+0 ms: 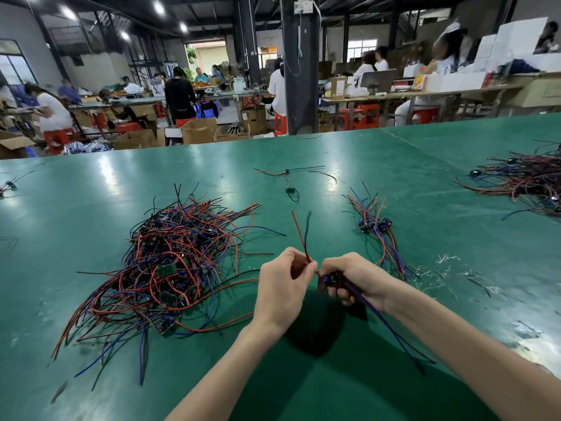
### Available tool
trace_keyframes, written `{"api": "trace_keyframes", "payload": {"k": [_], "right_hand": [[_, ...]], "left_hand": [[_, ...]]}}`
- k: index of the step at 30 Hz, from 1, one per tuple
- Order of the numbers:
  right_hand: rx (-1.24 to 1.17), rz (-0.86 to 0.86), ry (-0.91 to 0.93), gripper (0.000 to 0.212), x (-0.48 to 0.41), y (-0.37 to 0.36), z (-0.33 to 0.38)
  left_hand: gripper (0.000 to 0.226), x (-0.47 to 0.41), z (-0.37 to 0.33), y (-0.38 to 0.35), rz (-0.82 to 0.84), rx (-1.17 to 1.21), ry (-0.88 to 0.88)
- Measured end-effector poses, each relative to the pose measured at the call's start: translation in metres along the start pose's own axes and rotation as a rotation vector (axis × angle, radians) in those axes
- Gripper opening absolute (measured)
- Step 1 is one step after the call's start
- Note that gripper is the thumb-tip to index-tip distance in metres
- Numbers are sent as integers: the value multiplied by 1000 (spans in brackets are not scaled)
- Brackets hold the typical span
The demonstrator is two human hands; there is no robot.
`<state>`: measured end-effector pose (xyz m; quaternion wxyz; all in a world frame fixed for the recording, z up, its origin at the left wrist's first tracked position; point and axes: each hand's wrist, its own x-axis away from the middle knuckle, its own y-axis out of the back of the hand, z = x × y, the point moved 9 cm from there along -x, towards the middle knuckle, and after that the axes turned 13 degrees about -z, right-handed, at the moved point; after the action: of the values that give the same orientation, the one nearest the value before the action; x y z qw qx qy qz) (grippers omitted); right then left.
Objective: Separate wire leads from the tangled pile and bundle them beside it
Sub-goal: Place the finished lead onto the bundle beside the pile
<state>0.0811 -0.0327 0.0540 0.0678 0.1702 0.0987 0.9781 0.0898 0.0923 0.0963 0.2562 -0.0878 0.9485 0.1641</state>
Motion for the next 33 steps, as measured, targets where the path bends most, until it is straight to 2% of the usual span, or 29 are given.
{"api": "trace_keyframes", "payload": {"k": [2, 4, 8, 12, 16, 21, 23, 25, 29, 33], "right_hand": [[-30, 42, -52, 28, 1, -3, -3], [-77, 95, -87, 27, 4, -7, -2], [-91, 195, -70, 35, 10, -16, 2], [-16, 110, 57, 39, 10, -11, 11], [47, 65, 107, 39, 12, -11, 12], [66, -1, 135, 40, 10, -9, 13], [52, -9, 140, 42, 10, -8, 14], [7, -16, 137, 44, 9, -7, 15], [-76, -1, 178, 26, 9, -3, 20], [-106, 31, 253, 27, 10, -1, 30]], "left_hand": [[16, -3, 4, 2, -13, 60, 68], [16, -4, 11, 1, -17, 189, 221], [13, 0, 21, -6, 14, 435, 472], [14, 3, 25, -9, 40, 446, 526], [15, -1, 25, -2, 1, 296, 421], [20, -8, 1, 10, -51, -31, 12], [19, -9, -3, 12, -77, -59, -29], [19, -11, 6, 12, -71, 11, 78], [21, -9, 23, 4, -8, 335, 408], [27, 1, 30, -6, 24, 595, 714]]}}
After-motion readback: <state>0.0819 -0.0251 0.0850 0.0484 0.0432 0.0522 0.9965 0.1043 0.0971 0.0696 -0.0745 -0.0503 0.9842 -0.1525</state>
